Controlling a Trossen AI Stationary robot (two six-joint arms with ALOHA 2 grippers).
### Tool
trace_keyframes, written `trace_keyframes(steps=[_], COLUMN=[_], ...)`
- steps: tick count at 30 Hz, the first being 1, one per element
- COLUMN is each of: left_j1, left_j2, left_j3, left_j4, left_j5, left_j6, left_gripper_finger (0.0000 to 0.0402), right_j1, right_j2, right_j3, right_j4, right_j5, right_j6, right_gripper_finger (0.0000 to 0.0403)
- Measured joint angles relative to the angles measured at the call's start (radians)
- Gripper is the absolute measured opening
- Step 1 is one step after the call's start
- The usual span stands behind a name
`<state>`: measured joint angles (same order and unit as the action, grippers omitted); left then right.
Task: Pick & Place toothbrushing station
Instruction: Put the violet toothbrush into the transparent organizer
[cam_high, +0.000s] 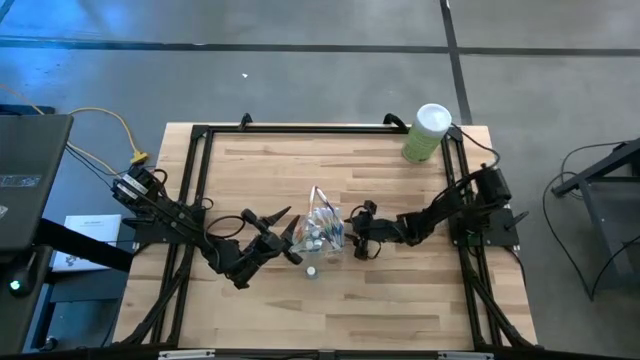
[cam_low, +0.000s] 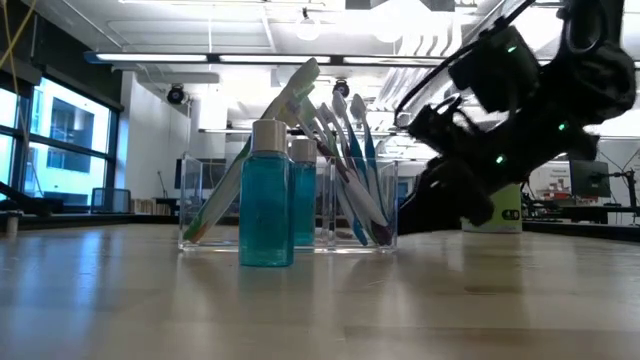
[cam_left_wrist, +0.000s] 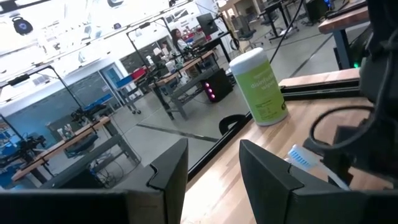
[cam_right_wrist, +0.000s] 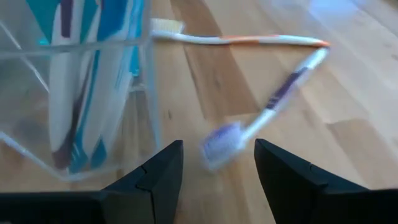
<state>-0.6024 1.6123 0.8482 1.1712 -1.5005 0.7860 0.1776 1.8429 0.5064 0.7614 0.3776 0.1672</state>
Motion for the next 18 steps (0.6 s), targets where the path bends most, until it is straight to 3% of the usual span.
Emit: trace_keyframes(steps=[14, 18], left_j1=[-0.003, -0.003], left_j2=[0.000, 0.000], left_j3=[0.000, 0.000], left_j4=[0.000, -0.001], left_j5=[-0.021, -0.022], left_j6=[0.007, 0.007], left_gripper_finger=[0.0138, 0.0138], right_j1=[-0.007, -0.016], right_j2=[0.093, 0.093], right_j3=[0.087, 0.087], right_j4=[-0.001, -0.002], right_j5=[0.075, 0.088], right_j6=[-0.110, -0.112], right_gripper_finger=[0.0189, 0.0169])
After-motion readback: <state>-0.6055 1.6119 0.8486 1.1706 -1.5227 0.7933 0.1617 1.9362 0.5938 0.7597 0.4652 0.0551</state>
